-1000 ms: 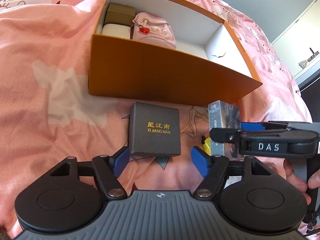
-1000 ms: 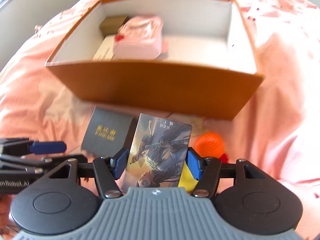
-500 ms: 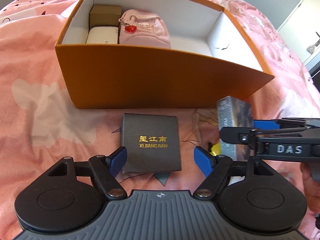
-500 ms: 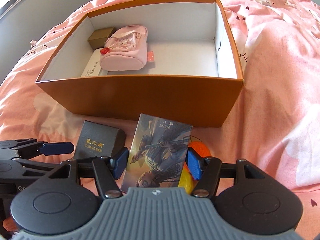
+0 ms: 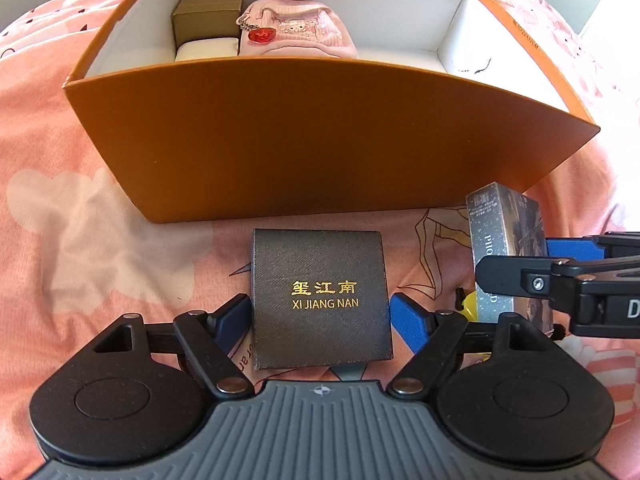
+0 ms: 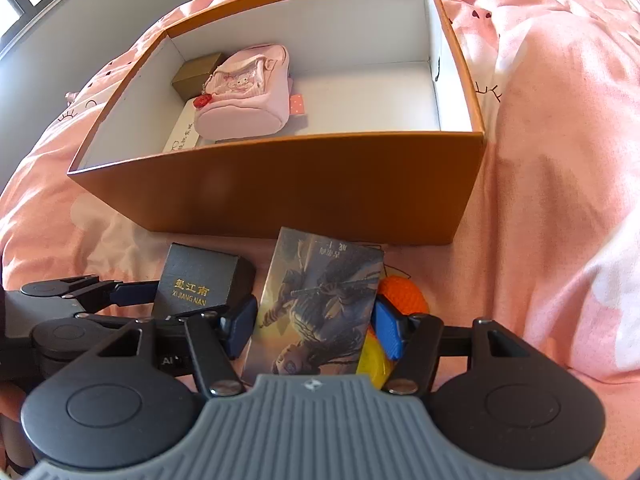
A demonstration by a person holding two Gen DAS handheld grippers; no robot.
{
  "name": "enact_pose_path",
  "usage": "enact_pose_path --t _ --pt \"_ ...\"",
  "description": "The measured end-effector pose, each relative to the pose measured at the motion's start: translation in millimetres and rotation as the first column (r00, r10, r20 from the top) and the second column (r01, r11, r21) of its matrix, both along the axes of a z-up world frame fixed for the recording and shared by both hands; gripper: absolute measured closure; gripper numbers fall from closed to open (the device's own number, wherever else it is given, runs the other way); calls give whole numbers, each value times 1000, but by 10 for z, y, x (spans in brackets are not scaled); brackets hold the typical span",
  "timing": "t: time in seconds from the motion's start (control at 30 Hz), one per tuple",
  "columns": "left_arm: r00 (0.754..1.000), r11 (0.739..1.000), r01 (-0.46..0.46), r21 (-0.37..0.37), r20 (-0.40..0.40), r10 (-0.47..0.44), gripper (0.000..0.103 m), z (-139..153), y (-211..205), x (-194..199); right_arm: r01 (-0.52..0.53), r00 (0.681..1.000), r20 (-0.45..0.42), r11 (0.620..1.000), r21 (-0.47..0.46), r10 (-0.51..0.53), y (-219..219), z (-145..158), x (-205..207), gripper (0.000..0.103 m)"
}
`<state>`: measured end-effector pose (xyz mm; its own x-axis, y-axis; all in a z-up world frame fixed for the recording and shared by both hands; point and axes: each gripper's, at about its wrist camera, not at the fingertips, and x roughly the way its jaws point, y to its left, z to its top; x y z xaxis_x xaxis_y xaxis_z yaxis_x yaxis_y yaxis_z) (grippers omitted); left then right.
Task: Organize objects
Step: 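Grasp the black XI JIANG NAN box with the left tool, then lift and carry the black box and the card over the orange box with both tools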
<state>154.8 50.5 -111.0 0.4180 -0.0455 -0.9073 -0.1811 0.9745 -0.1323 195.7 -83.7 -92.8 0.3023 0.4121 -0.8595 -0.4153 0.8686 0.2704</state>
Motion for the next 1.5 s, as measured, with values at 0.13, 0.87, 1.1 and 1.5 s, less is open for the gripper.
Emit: enact_pose_path --t 0.13,0.87,1.1,1.5 --pt "1000 1000 6 -7 7 -6 15 -27 10 -35 2 1000 1 1000 10 -2 -16 -1 -12 39" --pt "959 994 39 -97 282 -10 16 1035 97 -462 -72 982 178 993 88 56 -51 782 -262 39" --pt "920 991 61 -116 393 -11 16 1504 139 -307 -105 955 288 987 120 66 -27 1203 -212 39" --pt "931 974 70 -217 364 15 16 1489 377 422 -33 954 300 989 143 -12 21 1299 422 39"
